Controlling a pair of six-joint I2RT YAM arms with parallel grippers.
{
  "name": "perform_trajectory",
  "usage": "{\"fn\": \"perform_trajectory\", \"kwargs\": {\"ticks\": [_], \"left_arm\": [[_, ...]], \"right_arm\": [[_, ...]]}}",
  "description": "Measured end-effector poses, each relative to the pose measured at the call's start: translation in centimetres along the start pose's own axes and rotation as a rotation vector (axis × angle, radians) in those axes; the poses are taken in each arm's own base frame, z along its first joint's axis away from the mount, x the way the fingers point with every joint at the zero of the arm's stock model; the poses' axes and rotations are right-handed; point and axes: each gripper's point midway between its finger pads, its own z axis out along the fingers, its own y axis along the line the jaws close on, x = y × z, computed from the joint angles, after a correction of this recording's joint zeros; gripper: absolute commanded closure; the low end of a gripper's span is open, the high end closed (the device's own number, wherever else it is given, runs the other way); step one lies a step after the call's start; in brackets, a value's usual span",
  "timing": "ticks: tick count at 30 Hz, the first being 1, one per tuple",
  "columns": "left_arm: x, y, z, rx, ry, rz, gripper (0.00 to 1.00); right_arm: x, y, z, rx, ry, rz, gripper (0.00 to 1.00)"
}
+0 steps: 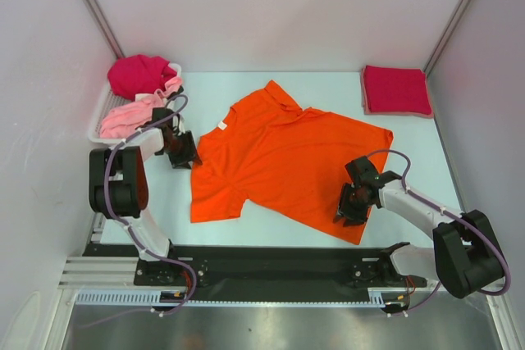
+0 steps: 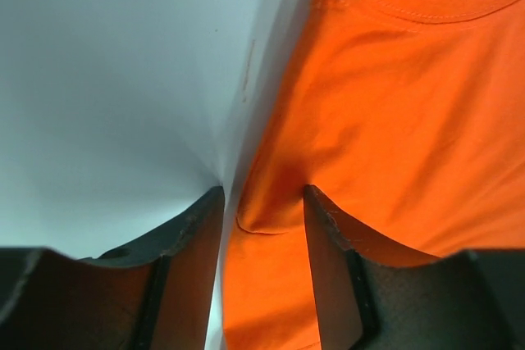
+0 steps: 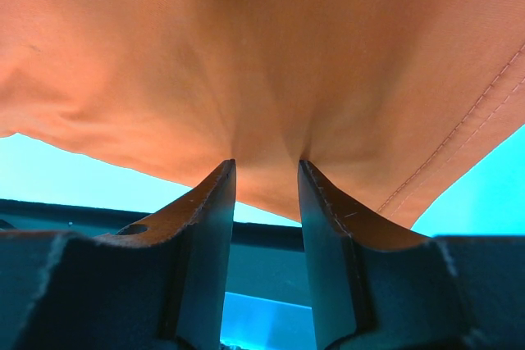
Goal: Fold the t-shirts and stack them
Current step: Flatten the tshirt out
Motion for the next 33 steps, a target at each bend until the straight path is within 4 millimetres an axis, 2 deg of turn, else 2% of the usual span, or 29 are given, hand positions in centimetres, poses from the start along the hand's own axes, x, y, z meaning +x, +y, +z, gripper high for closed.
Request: {"fn": "perform_trajectory", "kwargs": {"ticks": [3,4,8,11,12,14,18,24,27,29,30,32,33], "left_arm": [[-0.1,0.1,0.1,-0.003,-0.009,-0.003,0.54],[-0.1,0.2,0.1,-0.004,-0.013,-0.003,0.62],[-0.1,0.5,0.2,-0.015,-0.031,-0.011,0.71],[0.0,0.8,0.2,-0.025,-0.040,-0.019,0.87],[-0.1,0.8,0.3,-0.030,-0.042,-0.022,0.96],[-0.1,1.0,0.2,-0.045,-0.046,-0.030,1.00],[-0.4,1.8,-0.1,-0.095,-0.068,-0.034,1.00],[-1.1,3.0,-2.1,-0.183,-0.134,-0.028,1.00],[-1.1,3.3,-2.5,-0.201,-0.147,-0.027,0.99],[-0.6,3.7,-2.4,-0.214,-0.138,-0.028,0.92],[-0.2,3.8,-2.3,-0.218,-0.129,-0.029,0.79],[0.3,4.0,-2.3,-0.224,-0.119,-0.027,0.63],[0.4,4.1,-2.5,-0.227,-0.117,-0.025,0.59]], "right_arm": [[0.0,0.0,0.0,-0.002,0.001,-0.002,0.58],[0.0,0.0,0.0,-0.003,0.001,-0.003,0.59],[0.0,0.0,0.0,-0.003,0.001,-0.004,0.59],[0.0,0.0,0.0,-0.002,0.001,-0.003,0.59],[0.0,0.0,0.0,-0.001,0.002,-0.002,0.60],[0.2,-0.2,0.2,0.011,0.012,0.003,0.62],[0.3,-0.2,0.3,0.020,0.019,0.023,0.63],[0.4,-0.2,0.3,0.030,0.002,0.043,0.62],[0.6,-0.2,0.3,0.023,-0.009,0.054,0.62],[0.7,0.0,0.3,0.022,-0.009,0.058,0.61],[0.8,0.0,0.3,0.021,-0.008,0.058,0.60],[0.7,0.1,0.3,0.020,-0.008,0.058,0.56],[0.8,0.1,0.2,0.018,-0.005,0.058,0.55]]}}
